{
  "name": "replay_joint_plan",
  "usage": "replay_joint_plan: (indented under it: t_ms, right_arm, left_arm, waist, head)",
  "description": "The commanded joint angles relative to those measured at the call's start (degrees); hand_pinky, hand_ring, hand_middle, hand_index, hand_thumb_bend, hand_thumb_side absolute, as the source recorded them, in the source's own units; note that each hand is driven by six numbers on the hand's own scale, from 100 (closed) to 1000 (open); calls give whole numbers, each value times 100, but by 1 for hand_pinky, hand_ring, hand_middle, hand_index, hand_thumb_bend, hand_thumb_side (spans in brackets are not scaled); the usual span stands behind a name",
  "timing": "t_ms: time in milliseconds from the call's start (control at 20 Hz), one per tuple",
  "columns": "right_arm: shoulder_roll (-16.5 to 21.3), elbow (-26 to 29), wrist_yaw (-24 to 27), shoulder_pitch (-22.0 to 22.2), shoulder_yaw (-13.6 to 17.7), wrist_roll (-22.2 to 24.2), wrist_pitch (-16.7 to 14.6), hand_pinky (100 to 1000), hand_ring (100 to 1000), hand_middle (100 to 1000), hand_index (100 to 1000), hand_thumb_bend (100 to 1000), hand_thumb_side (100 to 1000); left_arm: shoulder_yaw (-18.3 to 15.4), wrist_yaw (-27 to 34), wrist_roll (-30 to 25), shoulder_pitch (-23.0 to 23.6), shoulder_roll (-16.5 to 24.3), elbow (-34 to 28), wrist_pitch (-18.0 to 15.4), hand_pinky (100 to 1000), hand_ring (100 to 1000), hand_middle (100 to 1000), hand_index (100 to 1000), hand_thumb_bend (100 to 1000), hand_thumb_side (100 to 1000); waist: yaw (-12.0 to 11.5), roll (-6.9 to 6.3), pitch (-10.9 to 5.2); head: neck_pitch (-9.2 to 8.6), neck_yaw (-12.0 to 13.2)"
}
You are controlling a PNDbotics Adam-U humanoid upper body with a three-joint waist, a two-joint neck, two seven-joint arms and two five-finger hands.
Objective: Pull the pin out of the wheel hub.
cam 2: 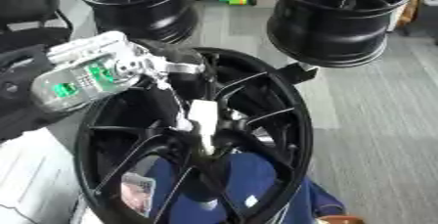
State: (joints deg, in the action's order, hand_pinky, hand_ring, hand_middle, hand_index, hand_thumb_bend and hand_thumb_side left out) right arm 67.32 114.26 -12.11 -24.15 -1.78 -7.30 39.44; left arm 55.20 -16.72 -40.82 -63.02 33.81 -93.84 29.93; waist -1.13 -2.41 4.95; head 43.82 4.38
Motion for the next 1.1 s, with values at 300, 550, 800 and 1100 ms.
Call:
replay_joint_plan:
  t_ms: [300,550,800,1100]
  right_arm:
    - [104,33,7,-58,114,-58,-35,869,710,771,828,100,100]
    - [101,33,14,-13,122,-97,-8,869,710,771,828,100,116]
    - [99,33,28,21,116,-129,13,869,709,771,827,100,122]
    - [103,33,27,49,129,-160,19,869,710,771,827,100,114]
  left_arm:
    - [-50,-85,-1115,24,8,99,1091,665,666,615,686,323,100]
    - [-260,-242,-1067,-6,15,-78,995,613,583,511,587,246,100]
    - [-569,-327,-629,57,257,-342,671,574,529,437,489,218,100]
    - [-1173,-110,62,335,755,-614,237,542,492,386,434,194,100]
  waist:
    - [14,33,-57]
    - [11,38,-59]
    - [1,36,-63]
    - [-10,45,-59]
  head:
    - [29,37]
    - [29,28]
    - [29,8]
    - [29,-26]
